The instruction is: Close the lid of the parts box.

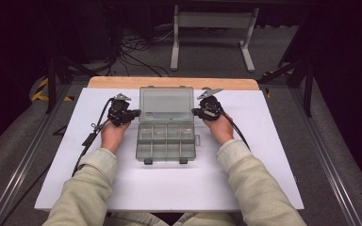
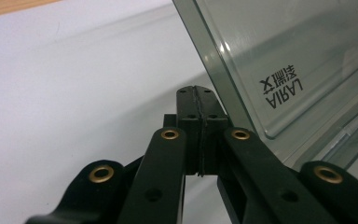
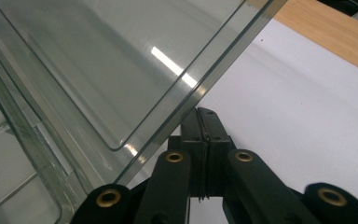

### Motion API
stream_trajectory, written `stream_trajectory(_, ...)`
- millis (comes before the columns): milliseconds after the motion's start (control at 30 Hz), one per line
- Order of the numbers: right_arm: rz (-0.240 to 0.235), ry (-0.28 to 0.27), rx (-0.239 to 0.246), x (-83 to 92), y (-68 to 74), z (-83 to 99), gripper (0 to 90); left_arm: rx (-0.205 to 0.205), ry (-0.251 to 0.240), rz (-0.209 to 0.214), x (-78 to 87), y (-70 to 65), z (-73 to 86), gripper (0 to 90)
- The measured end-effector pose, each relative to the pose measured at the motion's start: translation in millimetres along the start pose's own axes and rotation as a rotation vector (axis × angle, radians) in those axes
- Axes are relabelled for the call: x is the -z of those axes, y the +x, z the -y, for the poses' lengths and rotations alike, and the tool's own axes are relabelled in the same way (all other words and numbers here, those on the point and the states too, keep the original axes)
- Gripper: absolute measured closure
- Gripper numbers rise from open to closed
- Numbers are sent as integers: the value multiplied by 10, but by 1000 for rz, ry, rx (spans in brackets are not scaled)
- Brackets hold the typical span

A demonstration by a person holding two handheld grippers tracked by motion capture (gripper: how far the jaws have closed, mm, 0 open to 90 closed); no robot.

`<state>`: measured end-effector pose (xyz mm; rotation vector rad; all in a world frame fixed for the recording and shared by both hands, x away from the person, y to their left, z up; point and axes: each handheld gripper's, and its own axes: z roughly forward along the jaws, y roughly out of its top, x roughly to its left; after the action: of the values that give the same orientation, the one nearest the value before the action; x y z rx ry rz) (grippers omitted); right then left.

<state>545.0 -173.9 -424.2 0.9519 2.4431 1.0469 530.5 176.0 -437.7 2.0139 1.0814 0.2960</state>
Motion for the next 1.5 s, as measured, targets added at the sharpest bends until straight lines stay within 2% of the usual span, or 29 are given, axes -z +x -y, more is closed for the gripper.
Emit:
stream_trajectory(300, 9, -31, 4, 60, -4, -22, 900, -4, -31, 1, 36, -8, -23, 898)
stream_trajectory(800, 16, -66, 24, 137, 14, -46, 900, -13, -46, 7, 77, -25, -30, 898)
stream_trajectory(1167, -6, -93, 39, 220, 56, -46, 900, -41, -58, 25, 155, -44, -47, 898)
stream_trajectory(1200, -8, -95, 44, 229, 60, -44, 900, -34, -56, 28, 164, -55, -46, 898)
stream_trajectory(1267, -12, -99, 48, 249, 65, -47, 900, -49, -60, 28, 180, -54, -52, 898)
stream_trajectory(1500, -30, -129, 68, 384, 119, -88, 900, -62, -67, 50, 263, -88, -59, 897)
